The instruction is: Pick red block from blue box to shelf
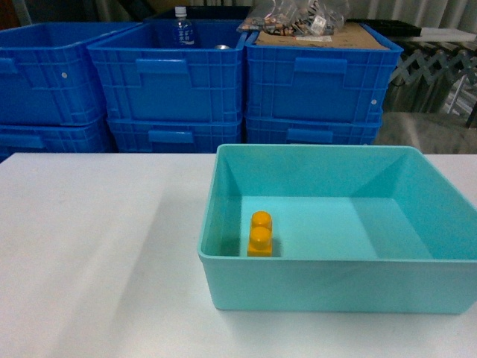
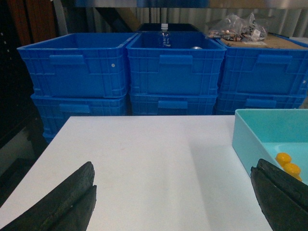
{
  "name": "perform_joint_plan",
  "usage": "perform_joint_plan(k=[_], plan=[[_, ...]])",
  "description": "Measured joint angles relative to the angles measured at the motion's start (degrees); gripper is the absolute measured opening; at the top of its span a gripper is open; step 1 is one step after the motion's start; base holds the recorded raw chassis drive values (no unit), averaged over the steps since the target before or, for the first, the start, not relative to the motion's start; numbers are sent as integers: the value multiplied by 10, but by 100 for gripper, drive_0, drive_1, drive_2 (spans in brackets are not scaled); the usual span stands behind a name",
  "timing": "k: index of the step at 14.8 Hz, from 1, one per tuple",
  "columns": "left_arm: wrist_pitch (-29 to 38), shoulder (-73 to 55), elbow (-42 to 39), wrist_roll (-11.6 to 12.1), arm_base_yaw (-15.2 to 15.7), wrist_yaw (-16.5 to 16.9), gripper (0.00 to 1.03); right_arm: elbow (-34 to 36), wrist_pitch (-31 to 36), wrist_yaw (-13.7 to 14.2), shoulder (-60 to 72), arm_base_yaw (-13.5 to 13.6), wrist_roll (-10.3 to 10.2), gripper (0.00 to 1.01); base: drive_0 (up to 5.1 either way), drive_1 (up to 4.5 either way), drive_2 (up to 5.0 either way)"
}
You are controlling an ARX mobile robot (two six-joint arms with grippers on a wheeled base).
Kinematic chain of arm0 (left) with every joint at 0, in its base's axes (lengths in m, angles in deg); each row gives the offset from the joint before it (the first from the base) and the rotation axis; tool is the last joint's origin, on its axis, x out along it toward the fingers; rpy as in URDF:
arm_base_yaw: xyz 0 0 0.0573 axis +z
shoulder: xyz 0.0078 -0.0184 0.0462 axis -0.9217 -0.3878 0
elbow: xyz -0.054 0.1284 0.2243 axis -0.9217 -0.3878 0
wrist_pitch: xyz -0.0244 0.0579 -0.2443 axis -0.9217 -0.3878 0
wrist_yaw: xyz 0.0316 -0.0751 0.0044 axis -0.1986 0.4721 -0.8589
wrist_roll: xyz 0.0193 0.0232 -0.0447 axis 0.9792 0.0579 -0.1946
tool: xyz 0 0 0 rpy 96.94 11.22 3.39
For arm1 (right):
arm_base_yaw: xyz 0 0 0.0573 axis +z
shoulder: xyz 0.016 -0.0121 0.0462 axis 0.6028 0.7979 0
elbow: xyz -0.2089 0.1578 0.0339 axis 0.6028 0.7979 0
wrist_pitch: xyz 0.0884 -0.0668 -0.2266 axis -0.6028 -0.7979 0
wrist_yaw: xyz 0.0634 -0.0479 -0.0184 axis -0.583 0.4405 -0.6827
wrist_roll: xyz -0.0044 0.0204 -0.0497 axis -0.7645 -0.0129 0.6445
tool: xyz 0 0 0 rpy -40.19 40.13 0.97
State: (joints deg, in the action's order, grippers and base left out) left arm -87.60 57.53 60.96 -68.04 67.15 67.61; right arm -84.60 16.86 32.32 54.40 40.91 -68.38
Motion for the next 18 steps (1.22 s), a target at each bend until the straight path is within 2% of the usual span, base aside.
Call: perform_joint_plan(k=[1, 2, 8, 10, 18], plan=[[0, 0, 0, 0, 0, 0, 98, 21, -6, -31, -24, -26, 0, 29, 0, 0, 0], [0, 0, 0, 0, 0, -1, 98, 39, -16, -36, -45, -39, 0, 29, 0, 0, 0], [0, 0, 0, 0, 0, 0, 98, 106, -98, -40, -196, -38, 2, 29, 0, 0, 0], [0, 0, 0, 0, 0, 0, 98, 132, -87, -40, -217, -38, 4, 29, 0, 0, 0], [0, 0, 0, 0, 0, 0, 98, 136, -266, -40, -408, -38, 7, 29, 0, 0, 0]])
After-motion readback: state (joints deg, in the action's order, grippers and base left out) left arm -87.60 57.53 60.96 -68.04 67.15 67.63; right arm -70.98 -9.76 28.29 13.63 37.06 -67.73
